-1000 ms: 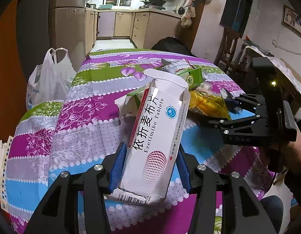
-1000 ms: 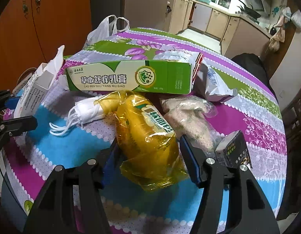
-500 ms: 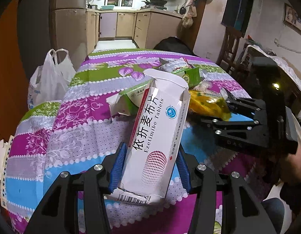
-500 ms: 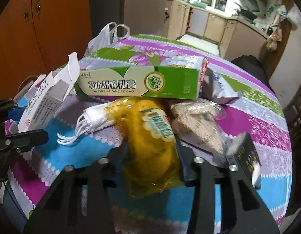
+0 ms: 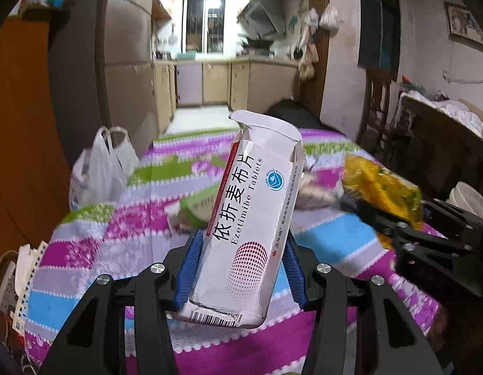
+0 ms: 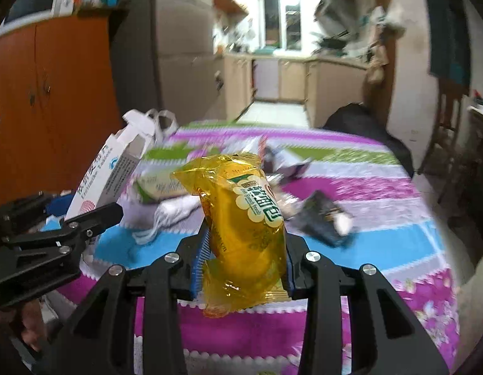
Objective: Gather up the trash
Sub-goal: 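Carry medicine box and snack wrapper over the white basin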
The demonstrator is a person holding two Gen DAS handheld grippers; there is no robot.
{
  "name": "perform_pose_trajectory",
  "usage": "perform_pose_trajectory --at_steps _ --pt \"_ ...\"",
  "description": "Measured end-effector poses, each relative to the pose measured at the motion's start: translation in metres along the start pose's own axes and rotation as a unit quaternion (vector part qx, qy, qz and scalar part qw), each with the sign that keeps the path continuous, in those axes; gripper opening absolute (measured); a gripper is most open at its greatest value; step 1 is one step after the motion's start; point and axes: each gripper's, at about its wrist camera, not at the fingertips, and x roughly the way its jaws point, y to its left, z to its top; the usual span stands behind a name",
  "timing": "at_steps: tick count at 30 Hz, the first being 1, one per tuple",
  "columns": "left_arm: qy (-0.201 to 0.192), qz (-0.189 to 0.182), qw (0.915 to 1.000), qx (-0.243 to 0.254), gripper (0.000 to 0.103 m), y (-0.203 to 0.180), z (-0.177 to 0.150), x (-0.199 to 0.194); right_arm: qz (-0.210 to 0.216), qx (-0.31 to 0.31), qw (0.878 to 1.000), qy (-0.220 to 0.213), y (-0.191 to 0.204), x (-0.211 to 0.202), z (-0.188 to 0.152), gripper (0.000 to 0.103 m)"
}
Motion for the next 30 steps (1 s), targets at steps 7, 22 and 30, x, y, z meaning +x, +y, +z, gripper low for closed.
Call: perform_pose_trajectory --at_steps 7,22,30 --pt "-0.035 0.018 0.9992 -0.010 0.051 -0.016 0.021 -0.024 -0.027 0.001 0.999 -0.037 -0.015 -0.046 0.017 0.036" --pt "-0.075 -0.027 0.9967 0.017 0.051 -0.086 0.056 -0.066 -0.083 0.022 0.994 -0.071 -0.070 -0.113 0.031 0.036" --pt "-0.074 -0.107 0.9899 0.057 0.051 -0.180 0.082 -0.060 -0.165 0.055 0.982 -0.072 -0.150 -0.164 0.032 0.036"
